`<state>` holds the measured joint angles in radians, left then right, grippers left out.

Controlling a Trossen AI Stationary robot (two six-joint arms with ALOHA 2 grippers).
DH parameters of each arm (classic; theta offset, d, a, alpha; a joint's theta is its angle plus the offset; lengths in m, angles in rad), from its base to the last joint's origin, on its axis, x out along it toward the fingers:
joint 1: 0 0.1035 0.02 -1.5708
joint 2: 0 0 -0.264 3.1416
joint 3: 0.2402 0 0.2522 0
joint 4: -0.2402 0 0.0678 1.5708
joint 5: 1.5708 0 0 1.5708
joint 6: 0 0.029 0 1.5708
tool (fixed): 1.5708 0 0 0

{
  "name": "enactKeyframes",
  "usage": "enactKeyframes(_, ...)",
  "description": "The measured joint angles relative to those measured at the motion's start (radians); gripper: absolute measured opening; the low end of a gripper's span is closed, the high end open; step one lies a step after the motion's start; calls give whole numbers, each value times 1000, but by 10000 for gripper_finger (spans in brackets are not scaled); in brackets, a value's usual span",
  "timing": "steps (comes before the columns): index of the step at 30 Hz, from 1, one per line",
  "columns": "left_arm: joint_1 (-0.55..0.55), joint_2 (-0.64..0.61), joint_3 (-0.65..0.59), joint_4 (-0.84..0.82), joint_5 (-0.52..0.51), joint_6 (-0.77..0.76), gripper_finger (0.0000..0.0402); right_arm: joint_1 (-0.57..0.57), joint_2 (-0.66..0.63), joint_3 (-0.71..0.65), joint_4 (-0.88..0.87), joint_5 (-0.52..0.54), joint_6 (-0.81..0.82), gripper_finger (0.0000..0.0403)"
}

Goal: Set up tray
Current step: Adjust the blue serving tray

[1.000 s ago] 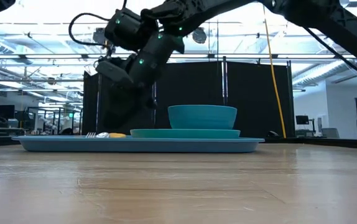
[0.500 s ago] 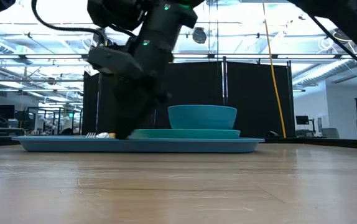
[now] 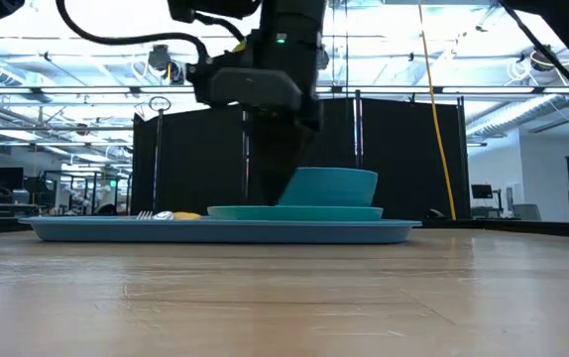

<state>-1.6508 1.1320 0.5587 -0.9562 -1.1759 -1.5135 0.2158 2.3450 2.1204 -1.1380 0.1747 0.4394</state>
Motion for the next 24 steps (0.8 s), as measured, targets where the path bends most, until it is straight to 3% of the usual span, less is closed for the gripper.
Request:
enactKeyframes(5, 0, 0, 0, -3, -2, 0, 63, 7, 0, -7, -86, 11, 31, 49)
enactKeyframes(16, 0, 0, 0, -3, -1, 0, 63, 13, 1, -106, -101, 14, 74, 102)
enactKeyframes(24, 0, 0, 0, -3, -2, 0, 63, 48, -1, -111, -144, 141, 96, 144)
